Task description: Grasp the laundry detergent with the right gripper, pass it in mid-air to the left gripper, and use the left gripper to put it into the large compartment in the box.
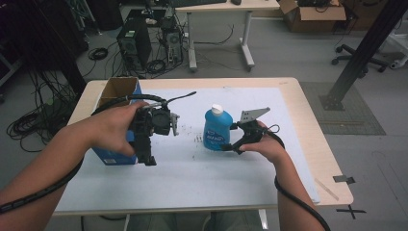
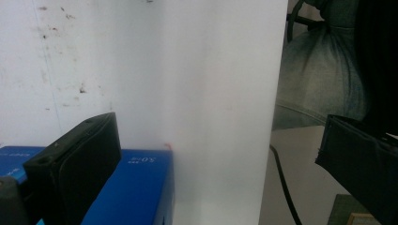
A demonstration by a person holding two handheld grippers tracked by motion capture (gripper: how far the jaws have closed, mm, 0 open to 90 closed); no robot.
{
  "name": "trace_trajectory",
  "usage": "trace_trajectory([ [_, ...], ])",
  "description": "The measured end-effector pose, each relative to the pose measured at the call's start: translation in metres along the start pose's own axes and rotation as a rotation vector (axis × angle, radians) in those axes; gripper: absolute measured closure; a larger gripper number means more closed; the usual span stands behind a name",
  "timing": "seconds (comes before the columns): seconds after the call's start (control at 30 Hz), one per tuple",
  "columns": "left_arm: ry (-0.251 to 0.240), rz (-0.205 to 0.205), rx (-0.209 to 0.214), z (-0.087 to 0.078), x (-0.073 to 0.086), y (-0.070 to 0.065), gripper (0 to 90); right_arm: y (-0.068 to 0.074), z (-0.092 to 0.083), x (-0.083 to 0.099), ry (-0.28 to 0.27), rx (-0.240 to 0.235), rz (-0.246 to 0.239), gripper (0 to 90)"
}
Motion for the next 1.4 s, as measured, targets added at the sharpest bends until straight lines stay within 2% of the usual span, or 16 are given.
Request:
trace_trajectory([
  [0.8,-0.007,-0.009,0.004,0.005,0.003,0.0,0.2,-0.007,0.012,-0.004,-0.052,0.014,-0.001,1.7],
  [1.4,-0.012,-0.011,0.002,0.007,0.005,0.001,0.2,-0.008,0.018,-0.004,-0.084,0.03,-0.004,8.8],
])
Point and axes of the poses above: each handheld gripper's, and its own axes: z roughly forward along the jaws, x roughly out of its underside, y roughly to its left, the point moved 6 cm from there along z, roughly forward along the jaws, and after that the axes turned 14 degrees about -x, right-handed, at the moved point
